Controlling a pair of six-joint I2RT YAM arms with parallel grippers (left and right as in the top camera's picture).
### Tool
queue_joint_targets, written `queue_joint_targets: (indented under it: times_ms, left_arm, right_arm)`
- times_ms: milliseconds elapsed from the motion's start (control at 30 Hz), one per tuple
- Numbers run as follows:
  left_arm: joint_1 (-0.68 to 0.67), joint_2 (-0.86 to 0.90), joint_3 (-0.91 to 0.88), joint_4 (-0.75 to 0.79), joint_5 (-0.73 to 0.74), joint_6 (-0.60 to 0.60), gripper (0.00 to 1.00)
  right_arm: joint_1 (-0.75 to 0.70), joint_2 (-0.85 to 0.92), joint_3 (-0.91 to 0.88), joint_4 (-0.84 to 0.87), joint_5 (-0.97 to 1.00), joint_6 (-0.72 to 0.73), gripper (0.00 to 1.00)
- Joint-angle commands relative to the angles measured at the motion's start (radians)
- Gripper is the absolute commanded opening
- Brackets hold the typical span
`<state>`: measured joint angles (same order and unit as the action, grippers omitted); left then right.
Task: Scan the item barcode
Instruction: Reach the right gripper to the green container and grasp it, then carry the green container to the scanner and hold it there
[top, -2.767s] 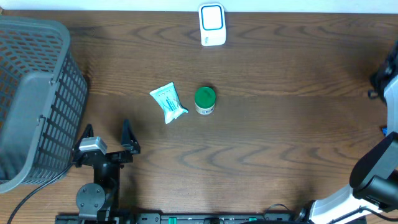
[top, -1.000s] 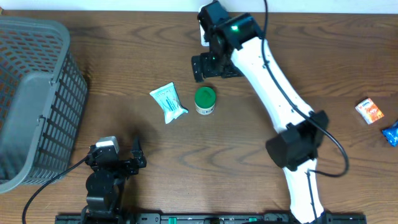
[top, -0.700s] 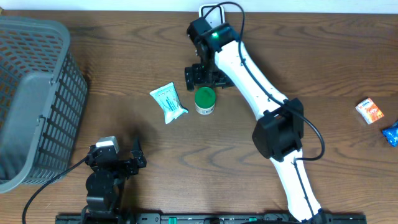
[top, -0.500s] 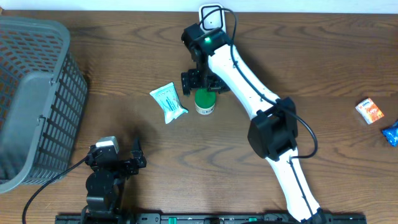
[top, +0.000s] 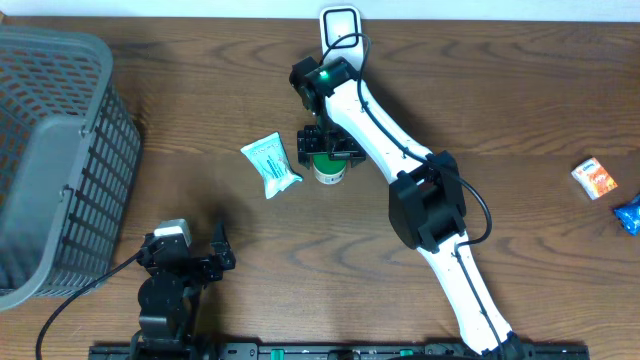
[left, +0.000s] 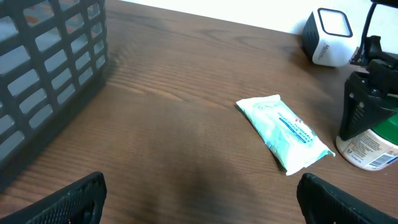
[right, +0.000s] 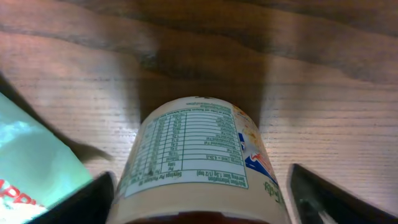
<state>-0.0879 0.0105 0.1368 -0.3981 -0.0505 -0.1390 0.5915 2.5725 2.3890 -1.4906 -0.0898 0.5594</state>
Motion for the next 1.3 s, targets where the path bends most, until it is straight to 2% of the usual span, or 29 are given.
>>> queue_joint_targets:
  times_ms: [0,67,133,167,433,567,600,633,733,1067,1200,1267]
  left_arm:
    - [-0.003,0.000,-0.013,-0.027,0.006,-0.012,0.98]
    - [-0.003,0.000,-0.013,-0.027,0.006,-0.012,0.98]
    - [-0.003,0.000,-0.013,-0.027,0.006,-0.012,0.98]
    - [-0.003,0.000,-0.013,-0.027,0.006,-0.012,0.98]
    - [-0.003,0.000,-0.013,-0.027,0.006,-0.012,0.98]
    - [-0.003,0.000,-0.013,-0.027,0.006,-0.012,0.98]
    - [-0.003,0.000,-0.013,-0.027,0.006,-0.012,0.98]
    - [-0.003,0.000,-0.013,-0.027,0.006,-0.012,0.98]
    - [-0.003,0.000,-0.013,-0.027,0.006,-0.012,0.98]
    - [-0.003,0.000,-0.013,-0.027,0.006,-0.012,0.98]
    - [-0.003,0.000,-0.013,-0.027,0.006,-0.012,0.98]
    - [-0.003,0.000,-0.013,-0.027,0.006,-0.012,0.98]
  right_arm:
    - [0.006,0.005,-0.002,-0.002,0.013,0.012,0.77]
    - [0.002,0.005,-0.002,-0.004,0.014,0.012,0.75]
    - [-0.002,0.005,-0.002,-0.004,0.034,0.010,0.65]
    - [-0.002,0.005,-0.002,-0.006,0.050,0.008,0.63]
    - [-0.019,0.004,0.012,-0.099,0.062,-0.071,0.54]
    - [-0.027,0.003,0.080,-0.201,0.061,-0.108,0.52]
    - [-0.028,0.001,0.097,-0.211,0.035,-0.149,0.48]
    - [-0.029,-0.015,0.097,-0.211,-0.034,-0.203,0.52]
    - [-0.029,-0.048,0.097,-0.209,-0.179,-0.261,0.53]
    - [-0.021,-0.131,0.096,-0.209,-0.214,-0.216,0.54]
    - [-0.021,-0.138,0.096,-0.209,-0.166,-0.216,0.46]
    - [-0.021,-0.151,0.097,-0.208,-0.107,-0.216,0.46]
